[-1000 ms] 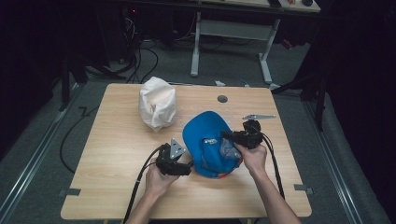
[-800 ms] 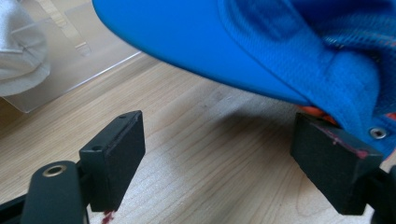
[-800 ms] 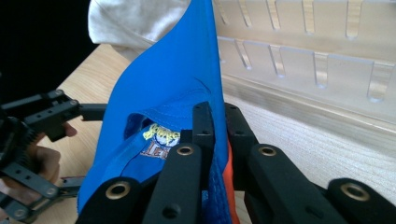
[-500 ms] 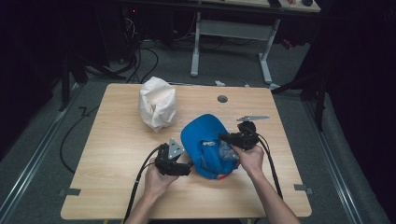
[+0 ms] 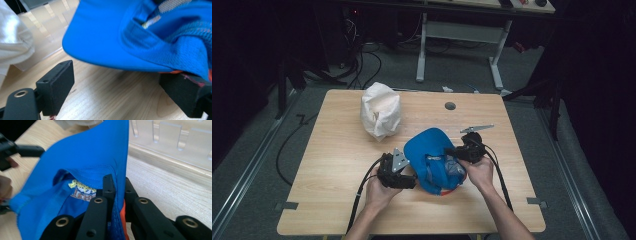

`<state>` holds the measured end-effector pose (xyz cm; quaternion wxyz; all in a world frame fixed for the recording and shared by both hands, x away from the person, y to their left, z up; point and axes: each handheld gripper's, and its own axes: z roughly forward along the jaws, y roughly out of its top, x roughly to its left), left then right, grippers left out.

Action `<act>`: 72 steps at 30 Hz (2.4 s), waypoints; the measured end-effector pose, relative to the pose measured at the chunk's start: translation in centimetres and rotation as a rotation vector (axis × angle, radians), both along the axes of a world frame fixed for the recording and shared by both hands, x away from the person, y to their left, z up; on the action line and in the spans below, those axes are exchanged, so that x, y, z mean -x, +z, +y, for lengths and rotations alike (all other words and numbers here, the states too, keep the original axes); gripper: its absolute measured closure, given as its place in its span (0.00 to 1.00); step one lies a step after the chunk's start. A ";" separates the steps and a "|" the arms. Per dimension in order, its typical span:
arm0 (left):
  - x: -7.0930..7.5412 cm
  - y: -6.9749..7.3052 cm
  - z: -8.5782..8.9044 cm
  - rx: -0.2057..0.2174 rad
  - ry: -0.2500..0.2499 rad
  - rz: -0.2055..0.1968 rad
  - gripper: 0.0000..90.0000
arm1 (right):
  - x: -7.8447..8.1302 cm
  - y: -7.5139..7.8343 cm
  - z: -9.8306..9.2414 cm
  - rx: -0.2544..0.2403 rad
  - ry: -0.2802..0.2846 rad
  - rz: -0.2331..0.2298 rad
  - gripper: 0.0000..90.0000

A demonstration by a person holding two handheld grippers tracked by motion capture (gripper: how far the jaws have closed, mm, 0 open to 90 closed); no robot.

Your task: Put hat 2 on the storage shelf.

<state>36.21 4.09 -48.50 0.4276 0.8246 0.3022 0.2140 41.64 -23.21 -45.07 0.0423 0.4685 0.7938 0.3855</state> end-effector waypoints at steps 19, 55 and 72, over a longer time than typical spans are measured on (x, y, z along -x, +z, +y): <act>0.1 0.2 -0.3 -0.016 -0.043 -0.009 0.22 | 0.5 -0.8 1.6 0.001 0.098 0.049 0.94; 0.2 2.1 0.6 -0.025 -0.129 -0.016 0.95 | 0.1 -0.1 0.4 -0.136 0.079 0.049 0.65; -0.7 3.8 0.3 0.021 -0.167 0.045 0.95 | 0.7 2.5 -3.4 -0.302 -0.051 -0.123 0.41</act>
